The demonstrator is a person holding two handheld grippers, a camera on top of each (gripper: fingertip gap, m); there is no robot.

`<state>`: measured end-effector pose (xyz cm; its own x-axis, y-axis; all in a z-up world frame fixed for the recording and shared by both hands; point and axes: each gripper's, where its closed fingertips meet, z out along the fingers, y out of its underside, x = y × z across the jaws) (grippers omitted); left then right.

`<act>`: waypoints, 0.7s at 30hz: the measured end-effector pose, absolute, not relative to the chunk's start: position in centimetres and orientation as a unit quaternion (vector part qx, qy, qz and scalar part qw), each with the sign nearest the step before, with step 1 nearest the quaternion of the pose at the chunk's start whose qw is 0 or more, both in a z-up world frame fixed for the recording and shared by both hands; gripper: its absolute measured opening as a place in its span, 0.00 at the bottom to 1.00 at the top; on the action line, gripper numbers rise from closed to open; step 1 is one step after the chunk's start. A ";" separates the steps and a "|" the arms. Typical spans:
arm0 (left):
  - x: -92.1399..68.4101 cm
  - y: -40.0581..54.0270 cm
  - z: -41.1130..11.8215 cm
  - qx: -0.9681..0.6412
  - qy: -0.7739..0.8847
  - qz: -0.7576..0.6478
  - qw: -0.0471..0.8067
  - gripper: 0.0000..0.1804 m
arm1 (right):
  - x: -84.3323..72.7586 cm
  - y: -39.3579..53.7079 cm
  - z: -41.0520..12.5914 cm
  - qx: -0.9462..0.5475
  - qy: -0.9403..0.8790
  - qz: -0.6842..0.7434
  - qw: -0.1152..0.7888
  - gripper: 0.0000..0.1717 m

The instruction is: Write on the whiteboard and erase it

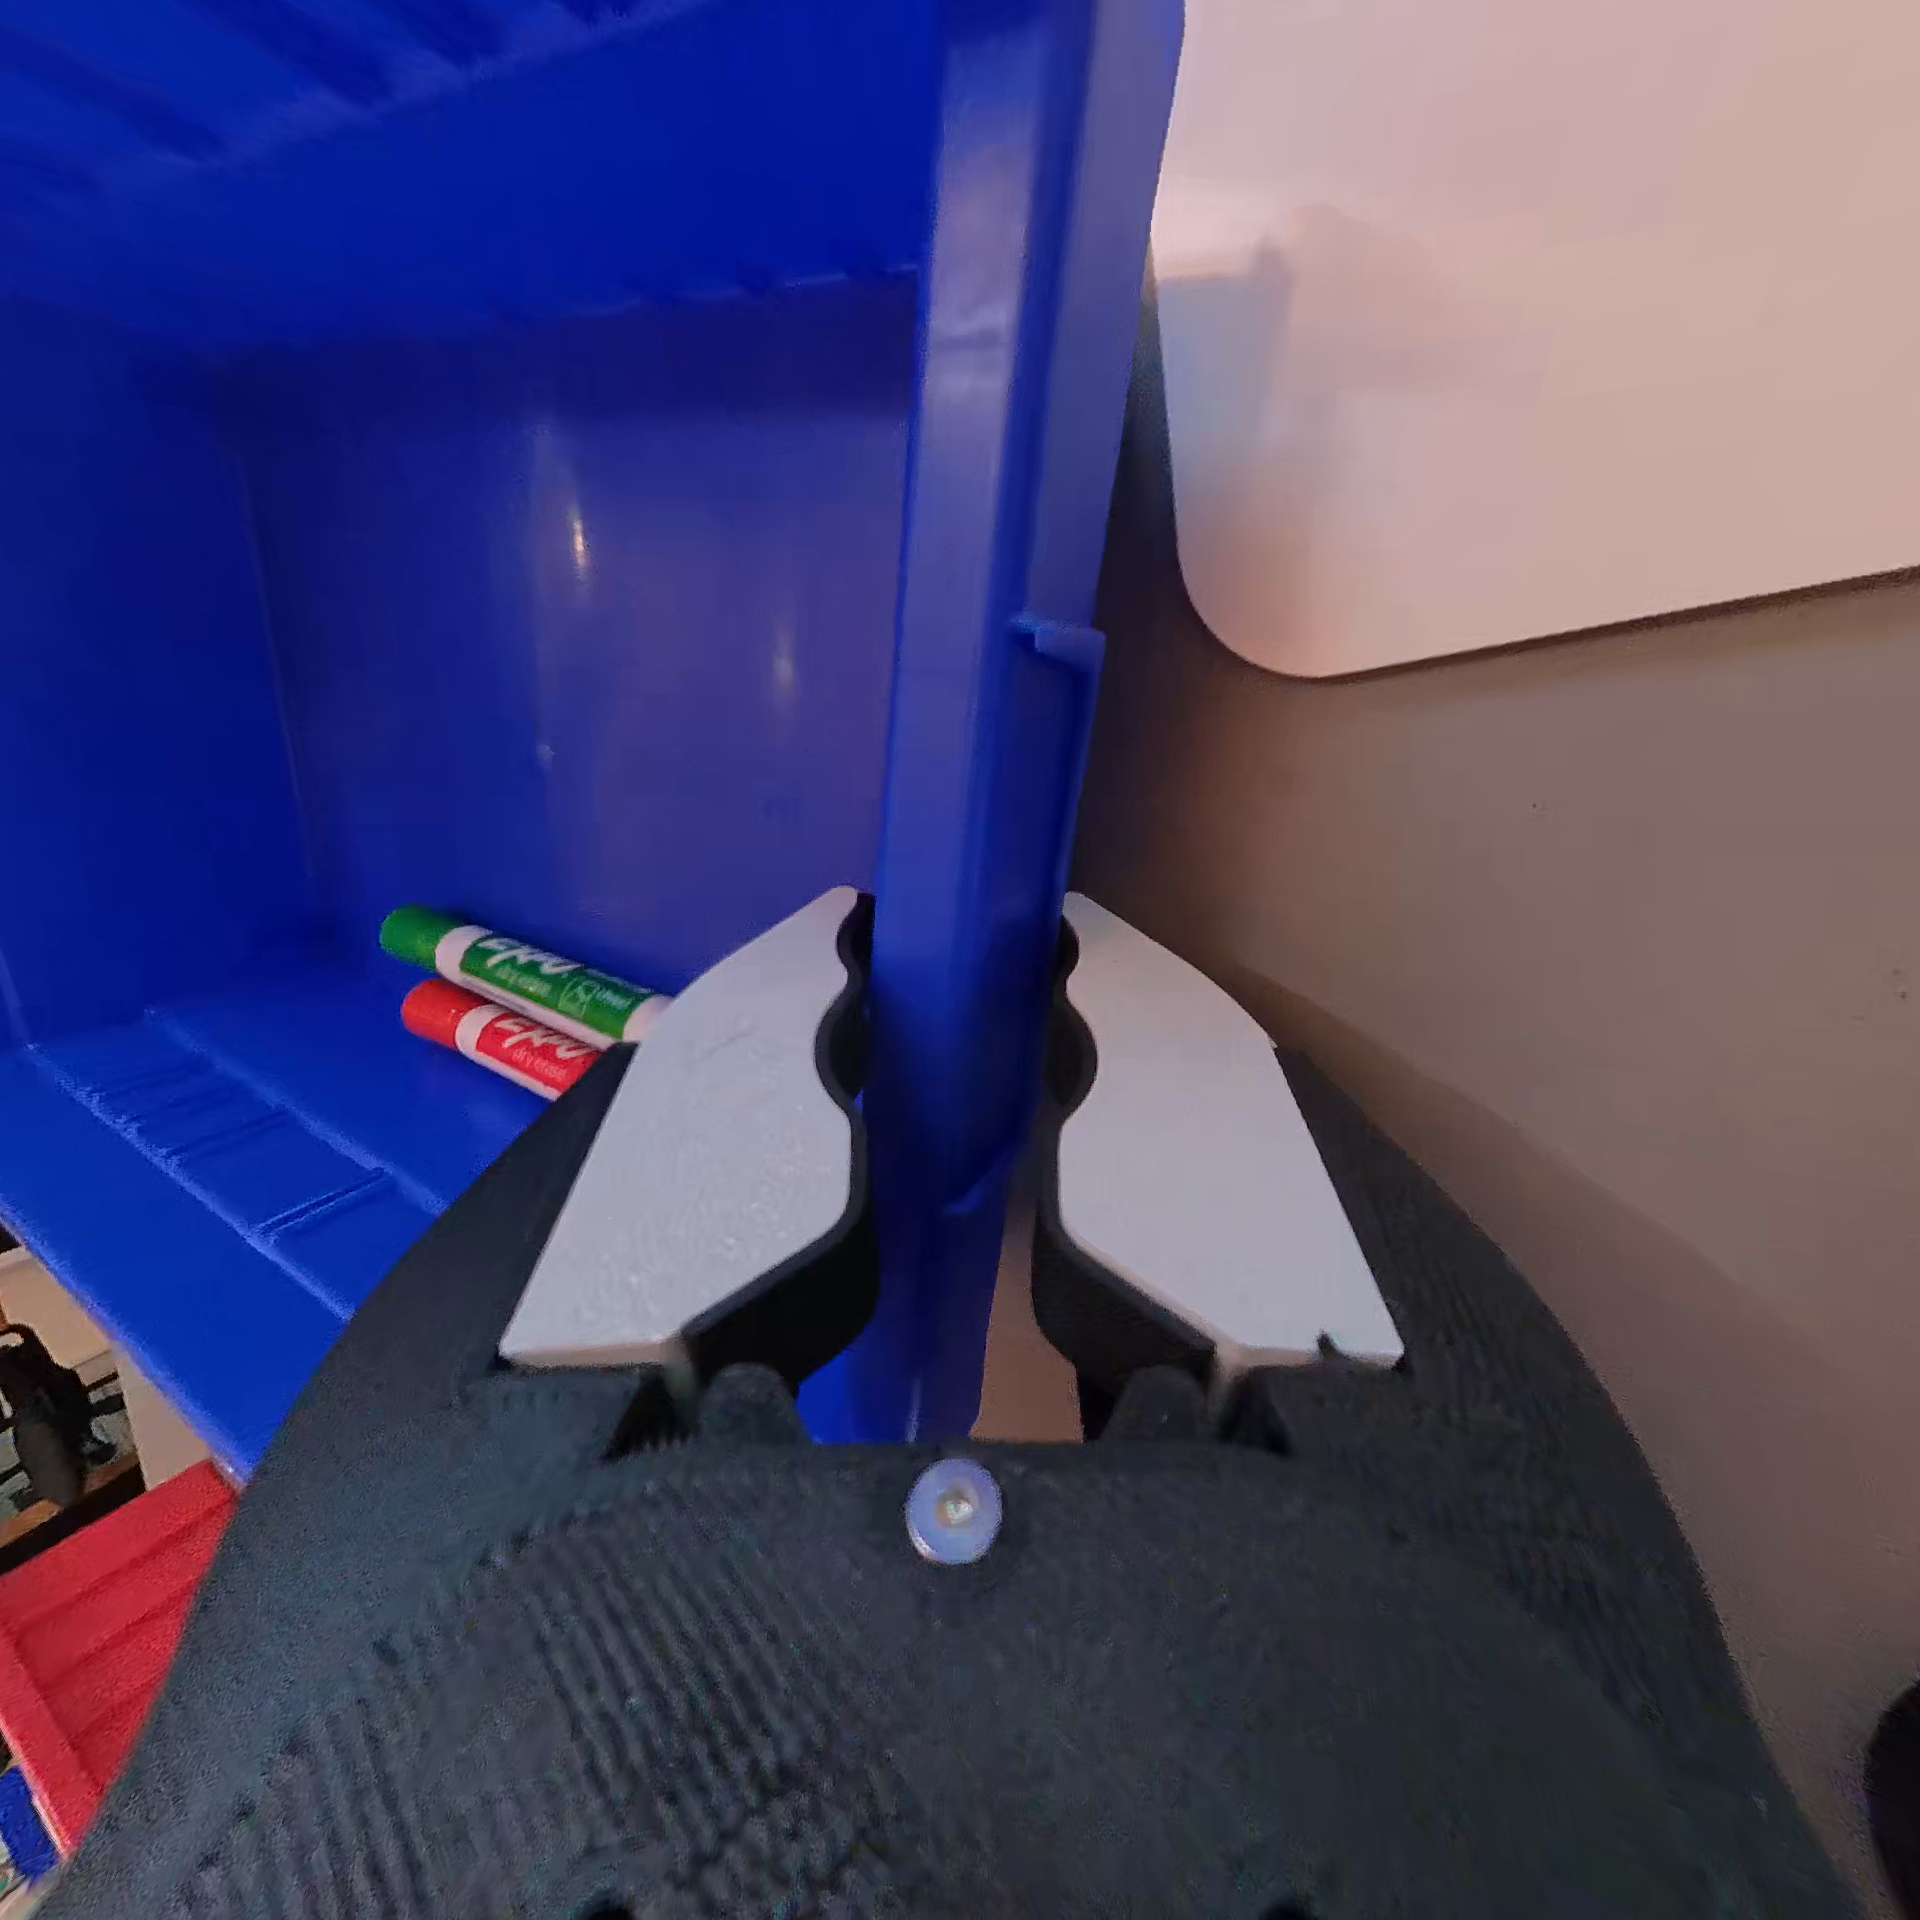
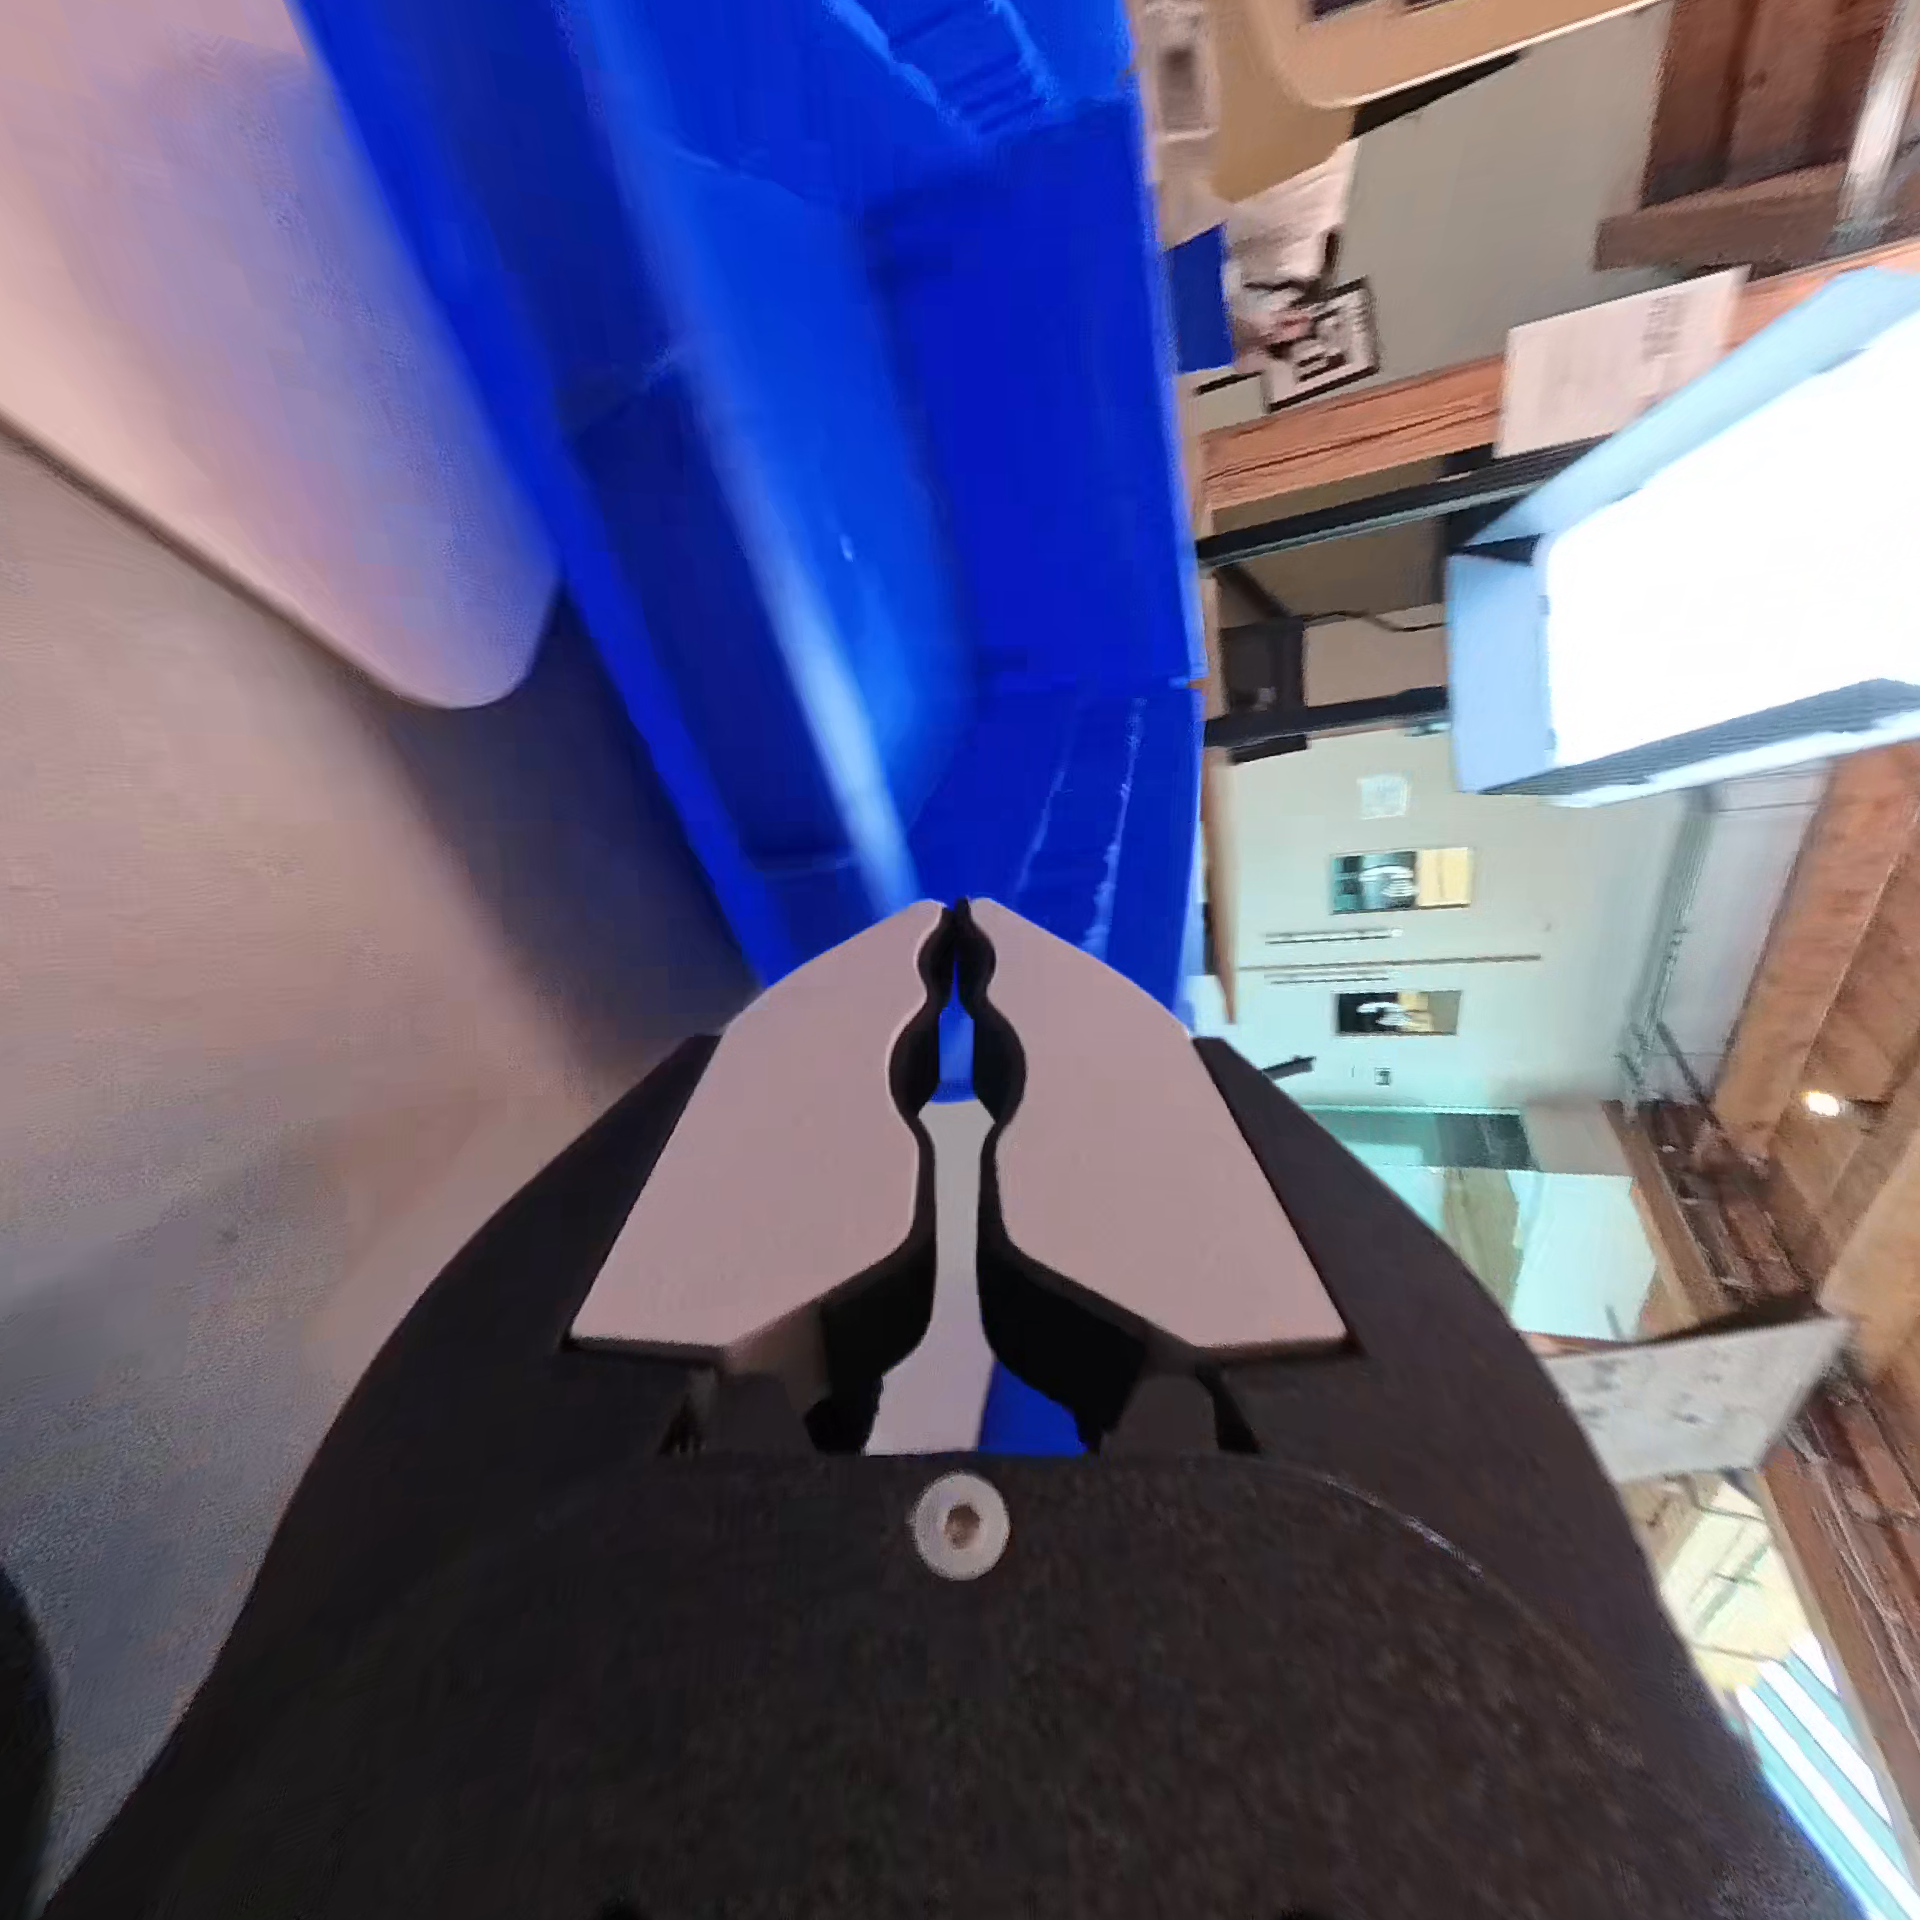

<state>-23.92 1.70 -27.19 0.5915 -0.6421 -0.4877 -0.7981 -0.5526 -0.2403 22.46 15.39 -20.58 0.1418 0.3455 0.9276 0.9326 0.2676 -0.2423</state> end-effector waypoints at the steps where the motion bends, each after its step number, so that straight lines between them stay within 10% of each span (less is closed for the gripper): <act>1: -24.1 1.6 -27.2 -0.865 0.412 0.177 0.227 0.18 | 22.1 15.4 -21.6 -0.547 -0.602 -0.264 0.519 0.04; 9: -26.4 0.1 -27.2 -0.893 0.347 0.202 0.205 0.17 | 18.7 16.1 -23.0 -0.542 -0.684 -0.197 0.447 0.35; 21: -32.4 -1.5 -27.2 -0.922 0.242 0.230 0.195 0.17 | 17.2 20.4 -27.1 -0.647 -0.682 -0.193 0.282 0.19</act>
